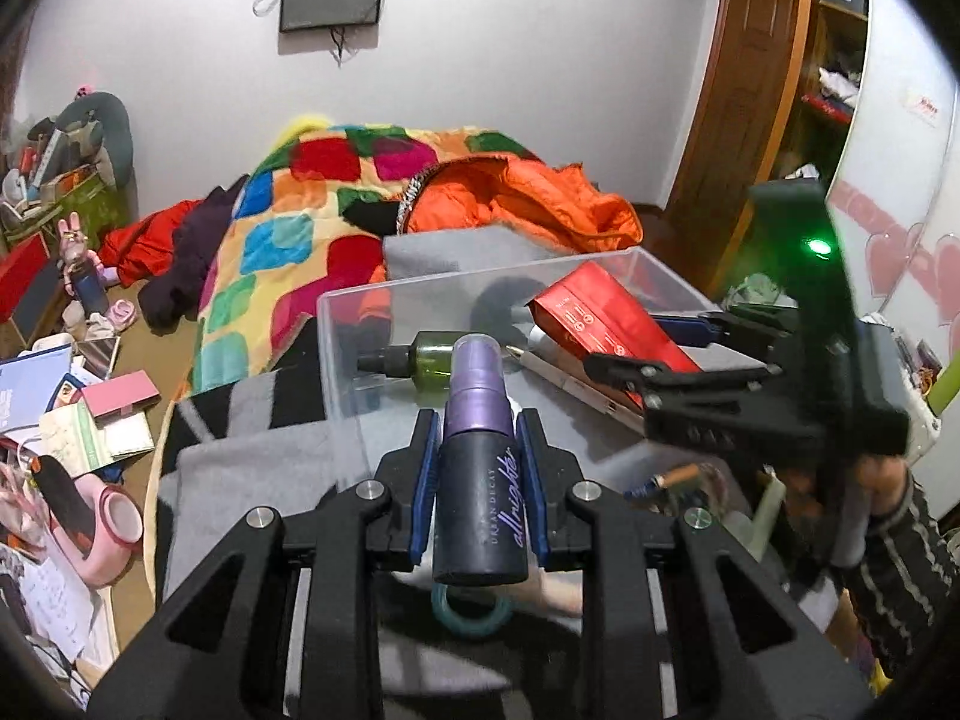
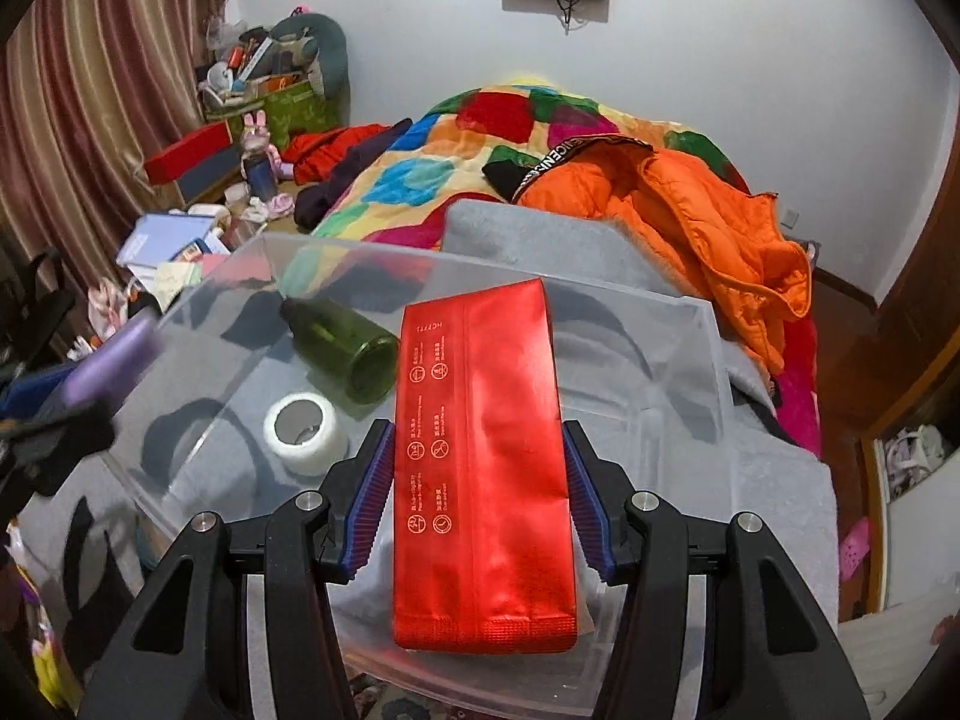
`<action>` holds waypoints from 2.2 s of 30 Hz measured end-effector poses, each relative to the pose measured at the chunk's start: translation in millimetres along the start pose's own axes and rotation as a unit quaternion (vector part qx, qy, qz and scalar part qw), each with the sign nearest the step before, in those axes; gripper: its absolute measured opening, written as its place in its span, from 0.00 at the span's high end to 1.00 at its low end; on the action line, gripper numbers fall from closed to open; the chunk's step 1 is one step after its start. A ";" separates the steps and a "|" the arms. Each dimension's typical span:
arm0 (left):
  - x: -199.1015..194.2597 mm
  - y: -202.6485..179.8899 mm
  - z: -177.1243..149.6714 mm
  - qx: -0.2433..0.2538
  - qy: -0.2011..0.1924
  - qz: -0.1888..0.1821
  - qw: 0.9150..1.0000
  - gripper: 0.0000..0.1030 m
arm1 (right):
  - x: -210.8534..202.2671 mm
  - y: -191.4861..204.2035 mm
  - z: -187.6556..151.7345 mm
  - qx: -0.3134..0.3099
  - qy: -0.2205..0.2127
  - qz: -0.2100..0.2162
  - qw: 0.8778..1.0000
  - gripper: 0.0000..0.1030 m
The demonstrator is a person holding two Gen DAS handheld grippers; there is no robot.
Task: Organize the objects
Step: 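Drop the red pouch into the box with the right tool while the left tool drops the purple bottle in, then grasp the mint green tube with the right tool while the left tool grasps the teal tape roll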
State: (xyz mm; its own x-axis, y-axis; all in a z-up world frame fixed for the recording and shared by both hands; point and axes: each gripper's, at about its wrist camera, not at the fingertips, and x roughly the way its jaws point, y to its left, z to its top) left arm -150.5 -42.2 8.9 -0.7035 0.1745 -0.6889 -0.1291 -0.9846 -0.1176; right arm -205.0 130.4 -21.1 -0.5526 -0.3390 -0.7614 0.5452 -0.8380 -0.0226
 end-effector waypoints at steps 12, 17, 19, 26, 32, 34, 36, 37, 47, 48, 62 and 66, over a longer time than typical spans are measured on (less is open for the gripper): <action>44.0 8.3 5.4 -0.027 0.050 -0.013 0.998 0.76 | -11.2 -2.0 -6.8 0.007 0.002 0.022 1.000 0.51; 33.0 4.8 5.6 -0.025 0.043 -0.017 0.999 0.75 | -29.7 -7.3 -15.0 0.017 -0.010 0.036 0.999 0.45; 25.6 2.6 7.5 -0.023 0.037 -0.017 0.999 0.73 | -39.9 -10.6 -18.9 0.020 -0.020 0.038 0.999 0.41; -13.7 -4.5 2.4 -0.011 -0.007 0.005 1.000 0.40 | -75.7 -22.6 -33.7 0.032 -0.051 0.020 0.998 0.29; -32.4 -8.6 -23.2 0.002 -0.009 0.023 1.000 0.25 | -100.3 -24.5 -58.3 0.030 -0.067 -0.008 0.997 0.21; -34.0 -8.2 -32.7 0.005 -0.002 0.029 1.000 0.24 | -103.0 -24.0 -69.9 0.029 -0.060 -0.014 0.998 0.20; -33.9 -6.6 -43.9 0.006 0.006 0.033 0.999 0.23 | -103.1 -21.9 -81.2 0.028 -0.052 -0.018 0.998 0.20; -33.1 -5.7 -49.4 0.006 0.010 0.035 0.999 0.21 | -101.3 -21.4 -88.6 0.027 -0.044 -0.021 0.998 0.20; 1.8 11.1 -90.5 -0.011 0.080 0.056 0.995 0.19 | -84.8 -19.8 -135.1 0.063 0.006 0.001 0.998 0.19; 4.9 11.3 -89.8 -0.012 0.082 0.057 0.995 0.19 | -83.7 -22.1 -135.2 0.072 0.009 0.004 0.997 0.19; 25.1 -3.7 -77.8 -0.015 0.073 0.056 0.996 0.53 | -70.4 -37.2 -142.6 0.196 0.022 -0.016 0.980 0.28; 24.5 -3.7 -80.3 -0.024 0.071 0.052 0.996 0.63 | -74.2 -34.2 -145.2 0.190 0.025 0.007 0.981 0.46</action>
State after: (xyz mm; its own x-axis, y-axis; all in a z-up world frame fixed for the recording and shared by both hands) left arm -111.1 -34.9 -65.0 -0.6057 0.0718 -0.7925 -0.0248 -0.9971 -0.0713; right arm -91.1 246.3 -57.9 -0.5101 -0.3387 -0.7906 0.2725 -0.9355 0.2249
